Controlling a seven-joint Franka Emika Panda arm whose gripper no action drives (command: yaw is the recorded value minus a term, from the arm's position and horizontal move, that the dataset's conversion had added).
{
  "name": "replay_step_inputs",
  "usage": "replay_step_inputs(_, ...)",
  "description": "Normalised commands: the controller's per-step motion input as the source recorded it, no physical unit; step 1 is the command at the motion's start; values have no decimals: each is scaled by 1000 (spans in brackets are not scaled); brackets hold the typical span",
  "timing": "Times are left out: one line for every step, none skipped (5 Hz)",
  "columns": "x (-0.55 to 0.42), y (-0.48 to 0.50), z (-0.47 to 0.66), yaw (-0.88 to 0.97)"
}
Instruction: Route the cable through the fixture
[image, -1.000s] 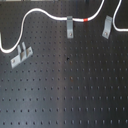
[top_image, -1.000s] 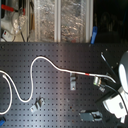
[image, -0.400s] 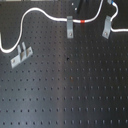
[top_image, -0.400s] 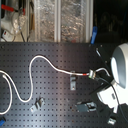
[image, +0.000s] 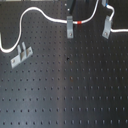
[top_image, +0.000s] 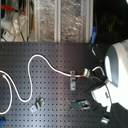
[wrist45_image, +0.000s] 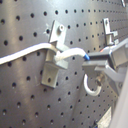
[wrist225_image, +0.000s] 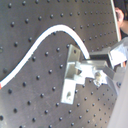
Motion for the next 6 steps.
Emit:
replay_step_inputs(-354, 293, 0, 126)
replay_step_inputs(-344, 198, 42, 69)
replay_step_inputs(-260, 157, 27, 9)
replay_step_inputs(-23, -11, 1, 0)
replay_step_inputs(-383, 127, 120, 0)
replay_step_inputs(-31, -14, 1, 0)
